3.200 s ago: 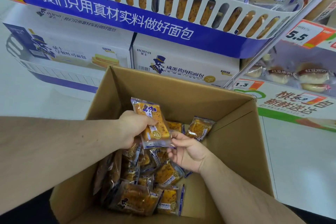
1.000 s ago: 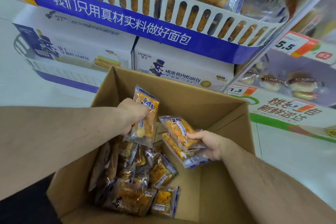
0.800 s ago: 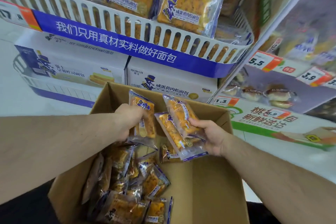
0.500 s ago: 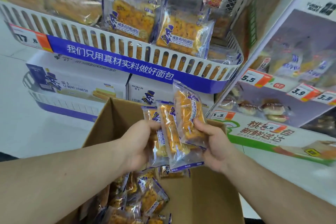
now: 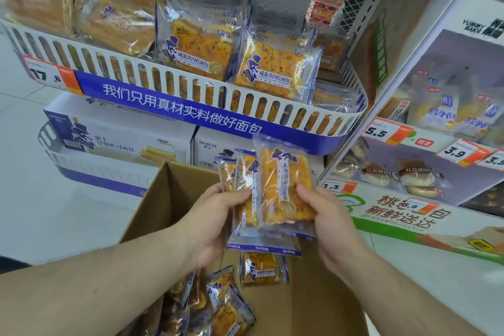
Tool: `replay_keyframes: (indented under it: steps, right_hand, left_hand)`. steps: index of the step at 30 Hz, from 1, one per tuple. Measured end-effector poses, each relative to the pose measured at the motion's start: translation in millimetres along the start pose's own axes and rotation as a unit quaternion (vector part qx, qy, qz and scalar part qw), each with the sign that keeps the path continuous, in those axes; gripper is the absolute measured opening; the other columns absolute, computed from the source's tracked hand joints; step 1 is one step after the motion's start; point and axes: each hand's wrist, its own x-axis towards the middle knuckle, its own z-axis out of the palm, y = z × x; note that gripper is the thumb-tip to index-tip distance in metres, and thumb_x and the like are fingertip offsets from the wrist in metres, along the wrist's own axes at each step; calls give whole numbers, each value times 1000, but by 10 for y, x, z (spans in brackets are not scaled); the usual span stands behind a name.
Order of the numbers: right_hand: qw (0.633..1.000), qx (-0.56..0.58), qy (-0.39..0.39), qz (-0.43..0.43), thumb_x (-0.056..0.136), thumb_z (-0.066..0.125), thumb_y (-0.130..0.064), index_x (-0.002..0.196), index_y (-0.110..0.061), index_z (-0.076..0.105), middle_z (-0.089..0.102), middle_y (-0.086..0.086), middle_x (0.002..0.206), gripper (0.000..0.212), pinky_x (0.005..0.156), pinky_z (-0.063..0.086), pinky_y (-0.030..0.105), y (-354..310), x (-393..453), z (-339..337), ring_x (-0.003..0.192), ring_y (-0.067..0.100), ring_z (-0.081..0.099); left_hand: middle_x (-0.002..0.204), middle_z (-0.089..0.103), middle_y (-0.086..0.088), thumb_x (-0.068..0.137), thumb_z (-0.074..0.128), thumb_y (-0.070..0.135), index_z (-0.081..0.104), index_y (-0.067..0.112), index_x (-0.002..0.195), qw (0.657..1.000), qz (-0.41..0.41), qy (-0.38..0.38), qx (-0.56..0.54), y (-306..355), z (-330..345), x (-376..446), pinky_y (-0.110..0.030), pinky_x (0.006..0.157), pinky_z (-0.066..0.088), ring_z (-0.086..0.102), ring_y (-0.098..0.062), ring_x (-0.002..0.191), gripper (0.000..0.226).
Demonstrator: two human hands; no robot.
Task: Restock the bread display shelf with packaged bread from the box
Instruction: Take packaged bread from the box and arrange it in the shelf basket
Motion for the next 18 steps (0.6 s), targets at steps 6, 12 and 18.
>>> replay_keyframes:
  steps: [6, 12, 18]
  right_hand:
    - [998, 5, -26, 55, 100, 54, -31, 127, -25, 49, 78, 2, 101, 28, 67, 57, 28, 63, -93, 129, 87, 18, 76]
    - [995, -78, -48, 35, 101, 51, -36, 127, -31, 54, 76, -7, 106, 27, 85, 56, 32, 38, -131, 222, 94, 10, 74]
    - [981, -176, -84, -11, 95, 60, -43, 133, -44, 51, 71, -17, 116, 40, 98, 54, 36, -19, -191, 278, 103, 4, 70]
  left_hand:
    - [114, 73, -14, 99, 51, 30, 56, 17, 130, 1000, 15, 4, -15, -4, 85, -121, -52, 95, 52, 70, -34, 104, 35]
    - [100, 76, -10, 44, 91, 64, 42, 15, 143, 995, 24, -18, 90, 34, -21, -63, -37, 81, 60, 76, -22, 88, 121]
    - [109, 75, -11, 57, 86, 31, 61, 16, 126, 993, -26, -37, 106, 6, 82, -122, -51, 98, 52, 72, -31, 102, 74]
